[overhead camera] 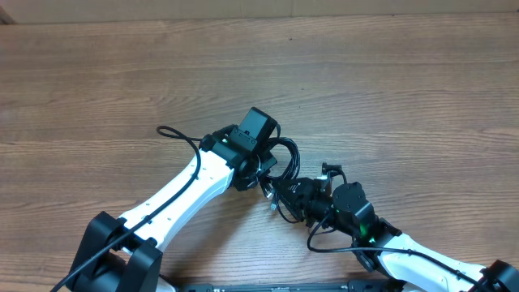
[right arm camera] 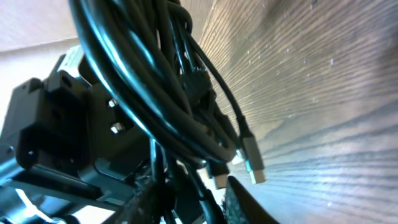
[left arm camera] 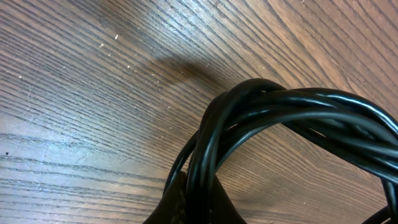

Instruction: Untangle cables

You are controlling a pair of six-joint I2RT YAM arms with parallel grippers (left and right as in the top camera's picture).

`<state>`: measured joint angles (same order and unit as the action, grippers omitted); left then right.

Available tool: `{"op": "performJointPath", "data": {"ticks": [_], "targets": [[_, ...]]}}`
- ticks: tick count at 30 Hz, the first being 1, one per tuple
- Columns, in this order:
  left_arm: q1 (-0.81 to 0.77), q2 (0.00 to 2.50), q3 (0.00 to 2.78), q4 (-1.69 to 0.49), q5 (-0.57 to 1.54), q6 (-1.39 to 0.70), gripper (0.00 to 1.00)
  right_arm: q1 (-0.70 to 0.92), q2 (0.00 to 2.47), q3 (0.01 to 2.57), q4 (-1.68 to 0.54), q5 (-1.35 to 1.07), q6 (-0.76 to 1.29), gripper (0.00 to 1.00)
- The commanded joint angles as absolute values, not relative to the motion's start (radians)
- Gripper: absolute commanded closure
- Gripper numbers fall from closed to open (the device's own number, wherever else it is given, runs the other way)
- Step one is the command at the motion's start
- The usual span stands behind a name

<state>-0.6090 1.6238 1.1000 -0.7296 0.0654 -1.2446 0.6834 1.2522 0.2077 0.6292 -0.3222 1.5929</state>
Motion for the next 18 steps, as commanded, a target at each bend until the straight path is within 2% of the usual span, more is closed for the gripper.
{"op": "performJointPath", "data": {"ticks": [1,6,12,15,18], "targets": [[-0.616,1.629,1.102,-0.726,0.043,-1.227,0.96,0.689,1.257,0.218,0.672,-0.369,1.704,0.73],[-0.616,1.629,1.102,-0.731,0.038,-1.226,0.96,0.689,1.257,0.218,0.794,-0.395,1.740,0.77],[-0.616,1.629,1.102,-0.743,0.038,-1.226,0.96,0.689,1.257,0.218,0.743,-0.377,1.750,0.89],[-0.616,1.629,1.102,-0.752,0.037,-1.226,0.96,0.689,1.257,0.218,0.706,-0.368,1.750,0.88],[-0.616,1.629,1.102,-0.756,0.038,-1.226,0.96,0.689,1.257,0.218,0.693,-0.361,1.750,0.82]]}}
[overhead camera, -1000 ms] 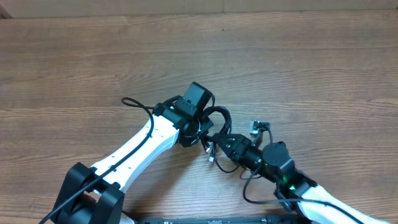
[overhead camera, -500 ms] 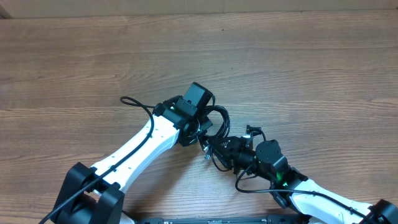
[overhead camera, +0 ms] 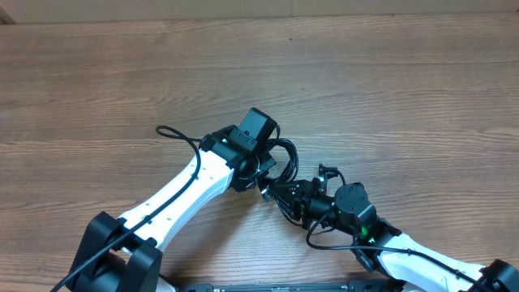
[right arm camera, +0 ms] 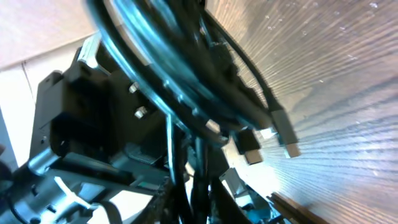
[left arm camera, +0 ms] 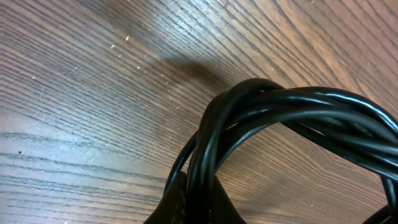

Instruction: Untangle cables

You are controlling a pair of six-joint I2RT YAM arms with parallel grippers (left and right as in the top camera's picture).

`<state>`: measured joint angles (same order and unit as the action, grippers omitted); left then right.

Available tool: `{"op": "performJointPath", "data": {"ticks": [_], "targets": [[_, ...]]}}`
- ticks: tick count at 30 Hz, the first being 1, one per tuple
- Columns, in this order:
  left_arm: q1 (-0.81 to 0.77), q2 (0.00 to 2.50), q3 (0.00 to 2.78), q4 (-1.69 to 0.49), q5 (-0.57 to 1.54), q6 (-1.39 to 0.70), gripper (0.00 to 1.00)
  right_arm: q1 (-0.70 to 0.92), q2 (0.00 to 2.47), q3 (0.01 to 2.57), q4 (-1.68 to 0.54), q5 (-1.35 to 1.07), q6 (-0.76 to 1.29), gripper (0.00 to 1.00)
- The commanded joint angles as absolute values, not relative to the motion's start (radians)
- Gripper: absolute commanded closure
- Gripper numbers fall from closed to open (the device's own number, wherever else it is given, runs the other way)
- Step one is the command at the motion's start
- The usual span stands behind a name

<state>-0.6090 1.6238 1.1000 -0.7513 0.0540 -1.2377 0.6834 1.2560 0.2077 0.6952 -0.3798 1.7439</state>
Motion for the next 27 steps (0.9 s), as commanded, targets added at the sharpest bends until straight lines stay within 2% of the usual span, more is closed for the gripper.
{"op": "performJointPath", "data": {"ticks": [1,5,8,12,20,27], "targets": [[-0.616,1.629,1.102,-0.756,0.038,-1.226,0.96,0.689,1.257,0.218,0.694,-0.357,1.750,0.79],[-0.616,1.629,1.102,-0.756,0.045,-1.226,0.96,0.689,1.257,0.218,0.693,-0.328,1.750,0.63],[-0.616,1.629,1.102,-0.756,0.045,-1.226,0.96,0.689,1.257,0.218,0.664,-0.302,1.746,0.58],[-0.616,1.629,1.102,-0.756,0.045,-1.226,0.96,0.689,1.257,0.218,0.622,-0.277,1.746,0.58],[-0.629,1.629,1.102,-0.754,-0.006,-1.200,0.96,0.689,1.257,0.218,0.623,-0.278,1.752,0.66],[-0.678,1.629,1.102,-0.743,-0.065,-1.213,0.96,0.689,1.257,0.218,0.620,-0.276,1.806,0.67]]}}
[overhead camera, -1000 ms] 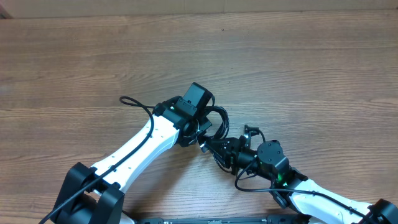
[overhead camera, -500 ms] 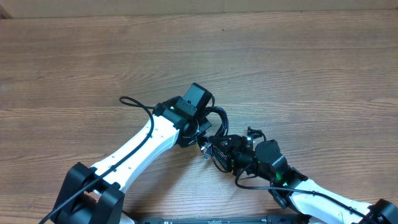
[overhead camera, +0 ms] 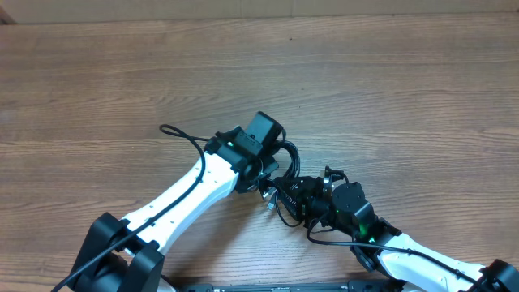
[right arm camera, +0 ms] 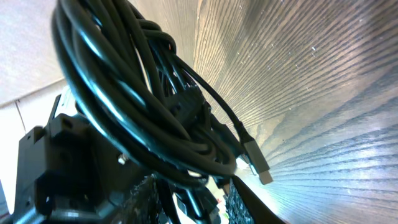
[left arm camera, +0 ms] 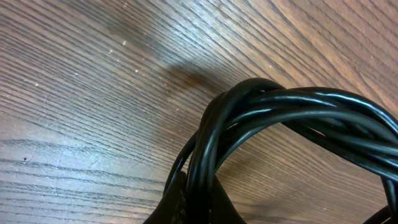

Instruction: Untangle cables

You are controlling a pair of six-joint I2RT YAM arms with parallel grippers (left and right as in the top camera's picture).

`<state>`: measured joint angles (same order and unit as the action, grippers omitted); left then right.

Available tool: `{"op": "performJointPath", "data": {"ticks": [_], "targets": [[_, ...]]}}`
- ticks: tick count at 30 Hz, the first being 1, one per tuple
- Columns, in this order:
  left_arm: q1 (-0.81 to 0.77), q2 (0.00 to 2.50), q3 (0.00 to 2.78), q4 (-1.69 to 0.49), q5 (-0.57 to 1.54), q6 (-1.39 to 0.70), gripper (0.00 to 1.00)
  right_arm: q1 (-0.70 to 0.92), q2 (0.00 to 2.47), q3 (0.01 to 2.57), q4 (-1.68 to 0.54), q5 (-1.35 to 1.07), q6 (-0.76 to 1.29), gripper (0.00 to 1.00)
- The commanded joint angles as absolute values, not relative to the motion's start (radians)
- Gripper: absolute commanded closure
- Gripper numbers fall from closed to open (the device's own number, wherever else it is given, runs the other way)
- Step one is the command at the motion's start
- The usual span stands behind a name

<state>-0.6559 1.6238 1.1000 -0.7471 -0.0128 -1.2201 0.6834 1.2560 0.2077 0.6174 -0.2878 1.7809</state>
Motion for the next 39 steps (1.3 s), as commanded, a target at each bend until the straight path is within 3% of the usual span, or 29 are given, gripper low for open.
{"op": "performJointPath", "data": {"ticks": [1,12,18,34,39], "targets": [[-0.686,1.629,1.102,-0.739,-0.075,-1.212,0.95,0.689,1.257,0.218,0.616,-0.274,1.806,0.67],[-0.707,1.629,1.102,-0.717,-0.144,-1.212,0.95,0.689,1.257,0.218,0.593,-0.294,1.807,0.96],[-0.707,1.629,1.102,-0.764,-0.197,-1.195,0.96,0.689,1.257,0.218,0.593,-0.300,1.798,0.96],[-0.707,1.629,1.102,-0.746,-0.207,-0.711,0.96,0.687,1.257,0.218,0.641,-0.147,1.700,0.96],[-0.707,1.629,1.102,-0.723,-0.089,-0.564,0.96,0.687,1.257,0.218,0.641,-0.055,1.670,0.96]]}}
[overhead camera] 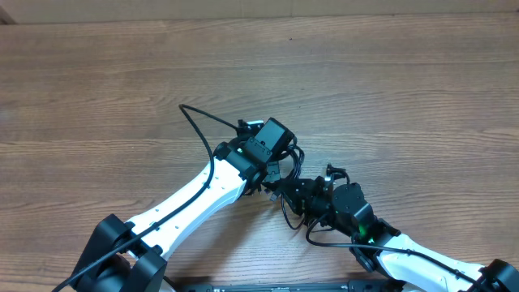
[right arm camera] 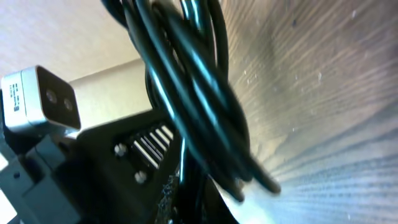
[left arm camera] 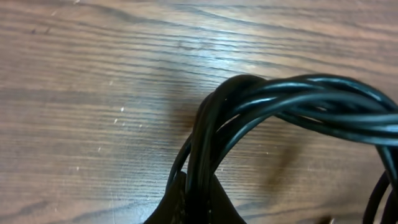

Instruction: Untangle cables

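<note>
A bundle of black cables hangs between my two grippers near the table's middle. My left gripper is shut on it; in the left wrist view the cables arch to the right out of the closed fingers just above the wood. My right gripper is shut on the same bundle from the lower right. In the right wrist view the strands run up, blurred, from the gripper. Plug ends cannot be made out.
The wooden table stretches all round. A thin black wire arcs up off my left arm. The left arm's wrist body with its pale camera sits close beside the right gripper.
My left gripper has shifted right and a little farther back, and its wrist has turned; the wood grain runs level in its view. The bundle is drawn tighter, and the right wrist view lost the plugs.
Both grippers stayed shut on the black bundle at every moment. The metal plug ends dangled in the right wrist view through the three earlier moments. The left arm edged rightward then, and now sits closest to the right gripper, with its wrist turned.
</note>
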You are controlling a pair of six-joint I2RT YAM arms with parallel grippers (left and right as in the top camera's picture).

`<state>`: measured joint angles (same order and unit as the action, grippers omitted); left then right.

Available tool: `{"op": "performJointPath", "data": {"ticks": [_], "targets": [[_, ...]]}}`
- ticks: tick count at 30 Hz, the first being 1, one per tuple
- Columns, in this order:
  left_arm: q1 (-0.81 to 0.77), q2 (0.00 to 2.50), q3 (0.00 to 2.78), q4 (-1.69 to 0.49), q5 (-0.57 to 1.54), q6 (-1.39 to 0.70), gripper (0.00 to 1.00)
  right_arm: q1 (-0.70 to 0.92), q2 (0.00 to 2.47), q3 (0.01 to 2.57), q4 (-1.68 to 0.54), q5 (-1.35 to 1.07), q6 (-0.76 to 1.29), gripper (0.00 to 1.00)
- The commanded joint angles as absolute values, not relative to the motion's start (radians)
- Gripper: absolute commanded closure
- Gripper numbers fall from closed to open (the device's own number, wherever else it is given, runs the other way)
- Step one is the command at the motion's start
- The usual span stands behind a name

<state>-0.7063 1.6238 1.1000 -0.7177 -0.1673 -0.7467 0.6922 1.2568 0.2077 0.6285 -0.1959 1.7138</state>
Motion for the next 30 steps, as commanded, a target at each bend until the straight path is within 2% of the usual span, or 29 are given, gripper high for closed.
{"op": "performJointPath", "data": {"ticks": [1,10,17,23,30], "targets": [[-0.707,1.629,1.102,-0.717,-0.050,-0.530,0.96,0.687,1.257,0.218,0.641,-0.040,1.666,0.96],[-0.707,1.629,1.102,-0.711,0.263,-0.262,0.96,0.687,1.257,0.218,0.617,0.059,1.595,0.96],[-0.707,1.628,1.102,-0.739,0.318,-0.249,0.96,0.687,1.257,0.218,0.475,0.164,1.596,0.96],[-0.707,1.628,1.102,-0.735,0.655,-0.072,0.96,0.687,1.257,0.218,0.459,0.196,1.595,0.96],[-0.693,1.629,1.102,-0.727,0.850,-0.022,0.96,0.687,1.257,0.218,0.398,0.236,1.594,0.96]]}}
